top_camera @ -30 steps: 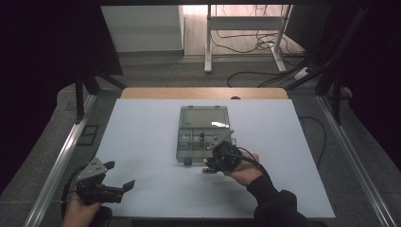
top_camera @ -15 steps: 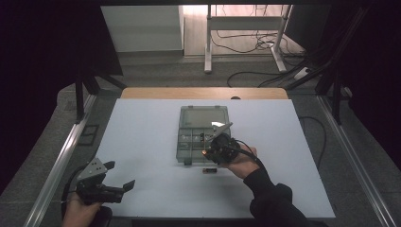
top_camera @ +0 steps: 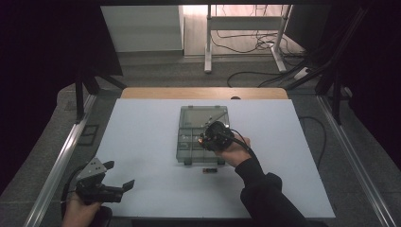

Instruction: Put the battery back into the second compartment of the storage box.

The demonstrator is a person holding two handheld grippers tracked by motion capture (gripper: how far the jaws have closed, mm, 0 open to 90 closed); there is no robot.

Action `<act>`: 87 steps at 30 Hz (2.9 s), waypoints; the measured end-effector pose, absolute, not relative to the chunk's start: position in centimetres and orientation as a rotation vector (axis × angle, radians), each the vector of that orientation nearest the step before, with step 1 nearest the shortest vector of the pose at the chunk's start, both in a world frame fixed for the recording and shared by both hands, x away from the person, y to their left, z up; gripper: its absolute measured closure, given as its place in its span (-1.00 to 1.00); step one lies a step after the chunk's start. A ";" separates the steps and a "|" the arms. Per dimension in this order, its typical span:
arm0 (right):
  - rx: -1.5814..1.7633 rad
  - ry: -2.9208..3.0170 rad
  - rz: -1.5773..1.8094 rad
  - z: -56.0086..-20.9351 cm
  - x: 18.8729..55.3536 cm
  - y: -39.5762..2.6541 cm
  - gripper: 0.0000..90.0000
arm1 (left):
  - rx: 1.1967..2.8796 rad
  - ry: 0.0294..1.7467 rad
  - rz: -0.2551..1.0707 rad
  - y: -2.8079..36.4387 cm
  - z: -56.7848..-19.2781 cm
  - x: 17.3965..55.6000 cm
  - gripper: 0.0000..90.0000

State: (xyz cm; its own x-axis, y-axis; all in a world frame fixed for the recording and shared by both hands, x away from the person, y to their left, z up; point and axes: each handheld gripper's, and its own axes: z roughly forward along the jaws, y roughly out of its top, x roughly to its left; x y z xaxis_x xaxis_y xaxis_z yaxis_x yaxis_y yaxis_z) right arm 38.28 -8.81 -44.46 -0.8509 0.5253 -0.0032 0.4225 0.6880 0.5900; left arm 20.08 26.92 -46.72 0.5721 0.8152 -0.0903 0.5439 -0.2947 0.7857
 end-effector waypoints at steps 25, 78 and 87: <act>0.925 2.629 0.805 -46.0 42.7 -5.4 0.70 | 1.999 1.073 0.420 26.8 -46.7 20.1 -0.99; 0.617 2.695 0.945 -44.4 36.3 -9.8 -1.00 | 2.005 1.071 0.427 26.7 -46.7 20.0 -0.99; 0.630 2.700 0.943 -44.7 35.0 -10.8 -1.00 | 2.008 1.069 0.429 26.7 -46.7 20.0 -0.99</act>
State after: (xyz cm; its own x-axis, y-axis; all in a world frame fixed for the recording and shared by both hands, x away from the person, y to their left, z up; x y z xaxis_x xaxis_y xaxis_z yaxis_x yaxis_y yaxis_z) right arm 35.02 -10.80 -44.72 -0.8858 0.4605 -0.0581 0.3242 0.7035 0.6324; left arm 20.01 26.67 -46.71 0.5849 0.8081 -0.0699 0.5352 -0.3198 0.7819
